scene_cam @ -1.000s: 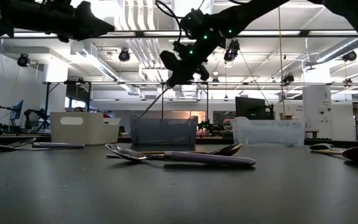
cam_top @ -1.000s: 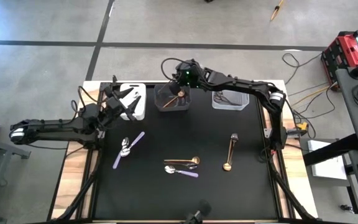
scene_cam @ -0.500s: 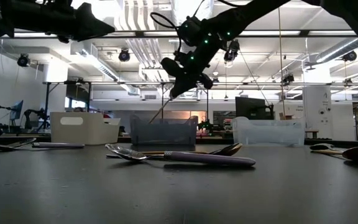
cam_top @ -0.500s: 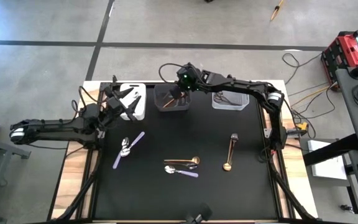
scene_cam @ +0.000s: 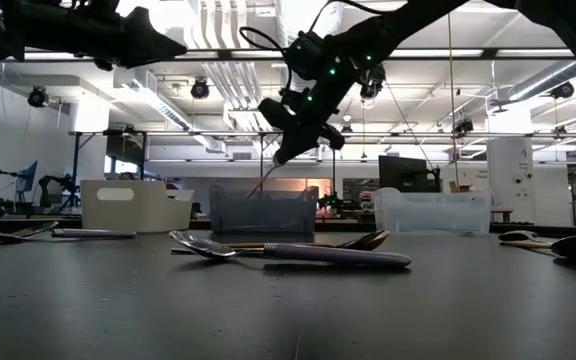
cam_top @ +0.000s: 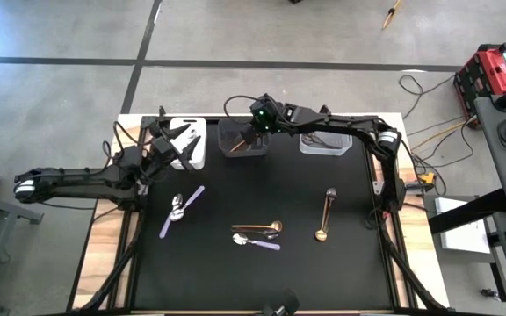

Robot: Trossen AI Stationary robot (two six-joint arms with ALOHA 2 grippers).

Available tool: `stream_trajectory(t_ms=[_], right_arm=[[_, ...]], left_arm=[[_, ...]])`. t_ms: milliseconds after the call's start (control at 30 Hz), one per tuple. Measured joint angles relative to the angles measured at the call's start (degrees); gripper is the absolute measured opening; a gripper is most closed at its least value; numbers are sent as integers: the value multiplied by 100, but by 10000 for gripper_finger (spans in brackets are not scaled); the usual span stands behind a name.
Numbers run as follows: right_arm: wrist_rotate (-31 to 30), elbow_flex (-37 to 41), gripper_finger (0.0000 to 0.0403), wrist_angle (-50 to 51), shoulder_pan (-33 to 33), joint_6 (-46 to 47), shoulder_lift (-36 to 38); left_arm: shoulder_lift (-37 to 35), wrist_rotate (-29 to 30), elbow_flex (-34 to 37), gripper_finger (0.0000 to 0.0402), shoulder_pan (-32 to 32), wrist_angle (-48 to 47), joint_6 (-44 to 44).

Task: Sort silverware by color (type)
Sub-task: Put the gold spoon into the black bin

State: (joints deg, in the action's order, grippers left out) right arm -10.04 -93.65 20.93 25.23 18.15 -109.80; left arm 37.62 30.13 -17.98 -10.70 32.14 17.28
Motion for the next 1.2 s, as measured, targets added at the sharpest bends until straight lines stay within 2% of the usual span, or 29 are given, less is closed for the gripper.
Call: stream_trajectory(t_ms=[200, 1067, 1200], right_arm=[[-4, 237, 13, -140, 2, 74, -7], [-42, 243, 14, -847, 2, -8, -468], [-59, 243, 37, -749, 2, -77, -473]], left_arm=[[41, -2, 0, 210, 0, 114, -88], [217, -6, 0, 210, -1, 156, -163], [220, -6, 0, 210, 0, 156, -224]])
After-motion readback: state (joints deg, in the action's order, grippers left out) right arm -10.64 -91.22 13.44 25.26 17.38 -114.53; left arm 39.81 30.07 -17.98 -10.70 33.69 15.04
